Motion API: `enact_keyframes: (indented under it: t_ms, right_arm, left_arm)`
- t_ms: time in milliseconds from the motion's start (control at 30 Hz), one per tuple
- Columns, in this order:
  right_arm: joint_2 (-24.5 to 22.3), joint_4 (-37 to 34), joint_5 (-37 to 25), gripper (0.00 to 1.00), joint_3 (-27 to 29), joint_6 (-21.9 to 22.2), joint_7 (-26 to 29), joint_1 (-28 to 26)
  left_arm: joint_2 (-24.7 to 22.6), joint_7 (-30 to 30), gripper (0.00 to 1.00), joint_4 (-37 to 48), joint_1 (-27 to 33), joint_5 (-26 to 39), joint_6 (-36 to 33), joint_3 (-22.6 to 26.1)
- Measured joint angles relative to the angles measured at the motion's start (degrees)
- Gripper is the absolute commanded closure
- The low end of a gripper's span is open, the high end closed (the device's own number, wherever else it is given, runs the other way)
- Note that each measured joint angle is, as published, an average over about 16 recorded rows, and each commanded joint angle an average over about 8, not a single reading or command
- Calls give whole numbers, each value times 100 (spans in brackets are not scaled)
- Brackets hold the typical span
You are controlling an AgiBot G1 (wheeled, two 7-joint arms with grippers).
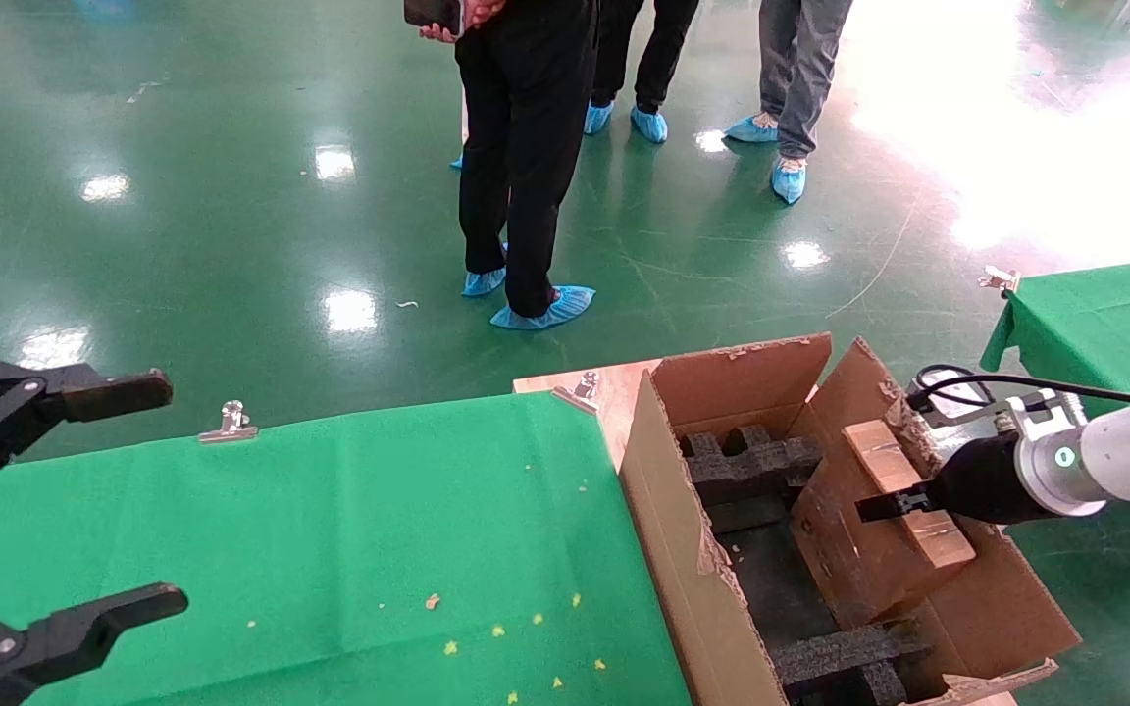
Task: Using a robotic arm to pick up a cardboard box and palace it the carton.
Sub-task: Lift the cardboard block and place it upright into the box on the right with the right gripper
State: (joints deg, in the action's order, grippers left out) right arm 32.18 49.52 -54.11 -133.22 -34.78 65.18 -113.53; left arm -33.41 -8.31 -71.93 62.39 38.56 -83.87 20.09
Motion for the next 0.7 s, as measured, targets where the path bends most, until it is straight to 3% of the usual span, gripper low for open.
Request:
enact_keyframes:
  t_ms: [700]
  right_arm:
    - [586,-1024,580,100,347,-252,-693,939]
  left_arm:
    - [0,0,0,0,0,-1,0,1]
